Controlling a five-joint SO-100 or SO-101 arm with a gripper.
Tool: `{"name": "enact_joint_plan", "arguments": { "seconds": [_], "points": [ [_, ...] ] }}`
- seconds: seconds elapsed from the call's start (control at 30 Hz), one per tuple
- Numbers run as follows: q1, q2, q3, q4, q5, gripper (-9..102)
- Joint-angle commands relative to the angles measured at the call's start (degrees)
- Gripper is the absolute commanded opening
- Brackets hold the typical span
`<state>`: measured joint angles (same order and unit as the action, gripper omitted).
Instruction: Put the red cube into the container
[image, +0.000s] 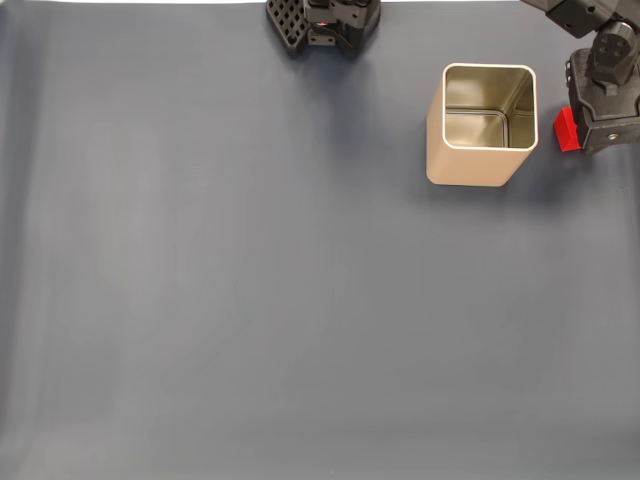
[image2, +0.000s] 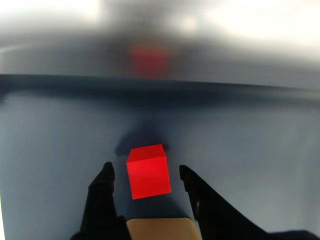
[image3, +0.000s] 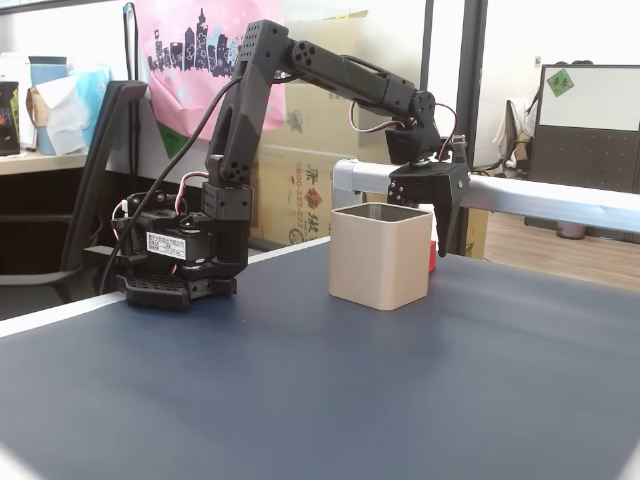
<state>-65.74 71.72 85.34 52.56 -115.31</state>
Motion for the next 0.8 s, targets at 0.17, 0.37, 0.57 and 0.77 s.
{"name": "enact_joint_plan", "arguments": {
  "seconds": [0.17,0.37,0.57,0.77],
  "points": [
    [-1.2,0.0,-0.4,-1.1,1.2,30],
    [-1.6,0.3,-0.4,-0.9,1.2,28],
    [-1.3,0.6,-0.4,0.4,0.6,21],
    [-0.9,1.0,-0.4,1.1,0.3,9]
  ]
}}
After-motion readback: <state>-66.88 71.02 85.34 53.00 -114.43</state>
